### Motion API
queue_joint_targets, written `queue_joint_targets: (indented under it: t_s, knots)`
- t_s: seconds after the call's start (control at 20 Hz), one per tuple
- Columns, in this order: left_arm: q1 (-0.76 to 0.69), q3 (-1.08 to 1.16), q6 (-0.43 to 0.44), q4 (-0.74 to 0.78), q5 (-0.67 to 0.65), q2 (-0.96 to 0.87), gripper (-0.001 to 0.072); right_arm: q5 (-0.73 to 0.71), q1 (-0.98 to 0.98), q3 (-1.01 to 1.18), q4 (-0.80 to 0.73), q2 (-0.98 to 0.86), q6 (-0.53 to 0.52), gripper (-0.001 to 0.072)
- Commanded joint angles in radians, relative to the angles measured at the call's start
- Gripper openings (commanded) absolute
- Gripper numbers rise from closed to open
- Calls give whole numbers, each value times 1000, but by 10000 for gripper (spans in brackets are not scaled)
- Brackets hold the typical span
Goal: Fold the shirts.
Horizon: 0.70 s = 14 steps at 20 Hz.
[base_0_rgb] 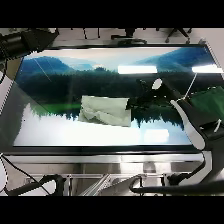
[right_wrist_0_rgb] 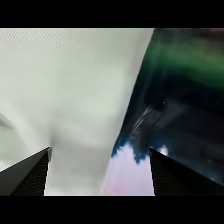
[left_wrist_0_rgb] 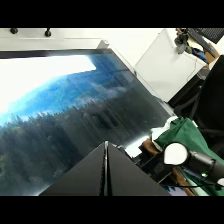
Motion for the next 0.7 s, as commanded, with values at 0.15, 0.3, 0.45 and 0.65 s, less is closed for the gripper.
queue_joint_targets:
  t_s: [0.15,0.3,0.45,0.65]
  knots:
    - [1,0,0,0,-24,0,16,-12,5,-9,293,-97,-201,317]
    - [1,0,-3,-1,-24,0,16,-2,-8,30,457,-67,-319,15]
    - [1,0,-3,-1,-25,0,16,-2,-77,167,464,11,-320,14]
    - [1,0,-3,-1,-29,0,16,-8,-261,350,462,127,-235,14]
